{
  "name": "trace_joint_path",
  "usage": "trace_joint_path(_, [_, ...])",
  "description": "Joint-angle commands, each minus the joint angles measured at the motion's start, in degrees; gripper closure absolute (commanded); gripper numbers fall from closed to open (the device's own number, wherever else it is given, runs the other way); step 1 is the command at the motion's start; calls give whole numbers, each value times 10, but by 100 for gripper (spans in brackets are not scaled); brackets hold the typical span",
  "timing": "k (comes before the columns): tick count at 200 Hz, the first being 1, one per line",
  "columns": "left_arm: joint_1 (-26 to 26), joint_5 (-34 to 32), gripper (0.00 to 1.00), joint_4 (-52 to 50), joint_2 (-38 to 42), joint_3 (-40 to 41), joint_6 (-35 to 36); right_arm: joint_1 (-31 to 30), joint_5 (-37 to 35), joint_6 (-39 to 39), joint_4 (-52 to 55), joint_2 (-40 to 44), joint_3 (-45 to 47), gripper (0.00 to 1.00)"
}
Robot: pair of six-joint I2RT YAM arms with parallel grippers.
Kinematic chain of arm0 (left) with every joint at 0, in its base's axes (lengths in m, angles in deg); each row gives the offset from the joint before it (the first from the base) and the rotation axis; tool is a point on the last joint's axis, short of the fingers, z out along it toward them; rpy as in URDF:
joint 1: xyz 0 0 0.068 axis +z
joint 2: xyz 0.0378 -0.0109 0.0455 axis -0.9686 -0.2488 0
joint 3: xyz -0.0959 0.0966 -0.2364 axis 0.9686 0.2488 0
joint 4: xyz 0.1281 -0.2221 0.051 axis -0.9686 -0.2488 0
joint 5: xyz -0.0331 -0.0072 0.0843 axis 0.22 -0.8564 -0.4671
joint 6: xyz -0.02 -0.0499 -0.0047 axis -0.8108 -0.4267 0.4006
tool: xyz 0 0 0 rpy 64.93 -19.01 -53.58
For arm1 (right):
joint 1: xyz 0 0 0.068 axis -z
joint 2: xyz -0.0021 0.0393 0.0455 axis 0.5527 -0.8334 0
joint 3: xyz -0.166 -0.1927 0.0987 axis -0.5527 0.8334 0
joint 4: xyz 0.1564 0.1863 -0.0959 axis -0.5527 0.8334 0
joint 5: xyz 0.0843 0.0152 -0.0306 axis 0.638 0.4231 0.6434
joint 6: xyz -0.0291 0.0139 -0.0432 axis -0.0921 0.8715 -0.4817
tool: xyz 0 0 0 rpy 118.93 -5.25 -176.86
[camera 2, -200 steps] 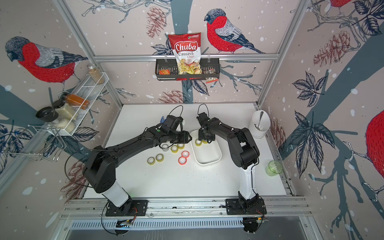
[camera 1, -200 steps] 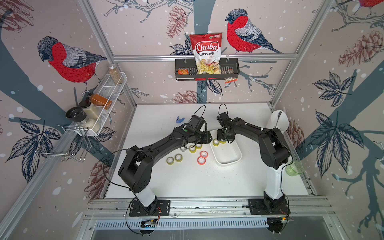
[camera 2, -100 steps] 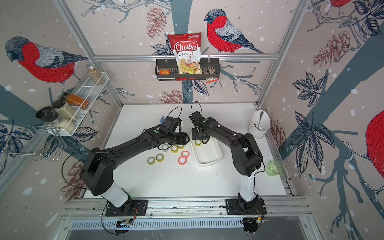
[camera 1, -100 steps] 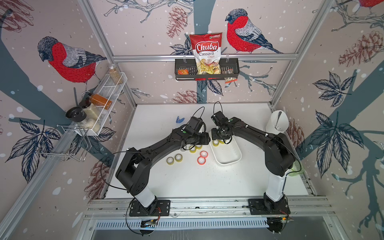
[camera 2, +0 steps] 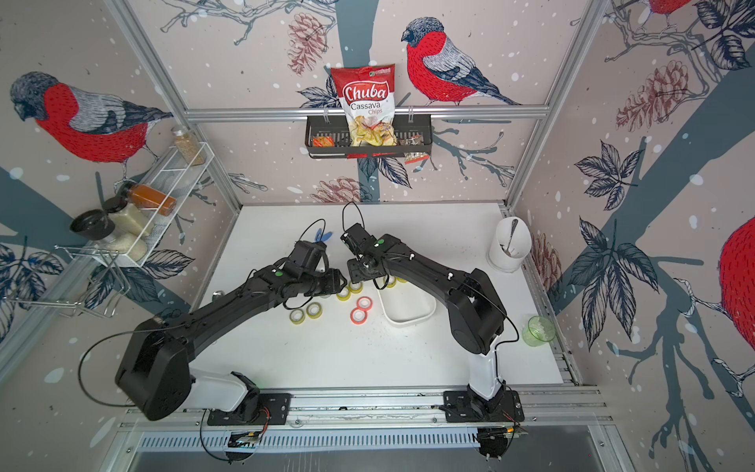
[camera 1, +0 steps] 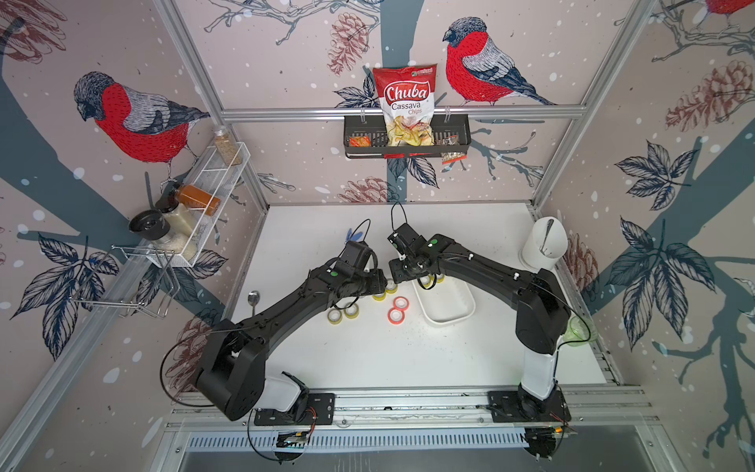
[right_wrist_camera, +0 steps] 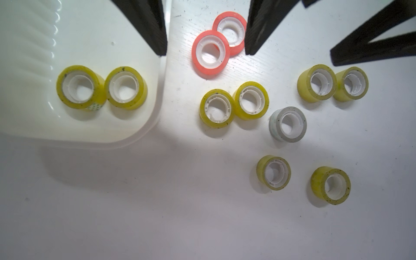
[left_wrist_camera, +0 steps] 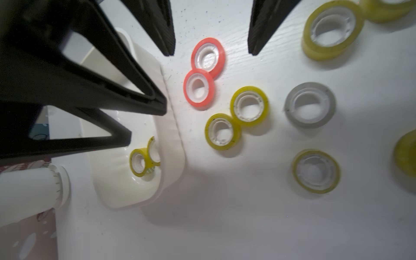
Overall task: Put the transparent tape into the storage box
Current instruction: Place the tape in the storage box, then pick up the tape from the center of the board.
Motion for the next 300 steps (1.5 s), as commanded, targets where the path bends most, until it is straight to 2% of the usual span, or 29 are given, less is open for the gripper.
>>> trace_joint_path(1, [18,-8,43,-13,35,26,2,-14,20,-9,12,-17,-16,40])
trace_joint_path(90, [60,-7,43,-24,119,98,-7,-14,60,26,-11,-81,-28,55])
trace_joint_path(108, [61,-4,43,-18,120,102,-8,-2,71,40,-16,-91,-29,59])
trace_joint_path(140, [61,-1,43,-9,115,106,-9,15,81,61,-30,-103,-31,58])
trace_joint_path(167, [62,3,43,-2,107,107,-8,20,89,67,-25,-128,-54,62])
trace_joint_path(256, [62,8,43,2,97,101,-3,16,85,73,-3,-184,-115,62])
trace_joint_path(300, [61,10,43,3,93,98,1,15,88,76,0,-200,-123,69])
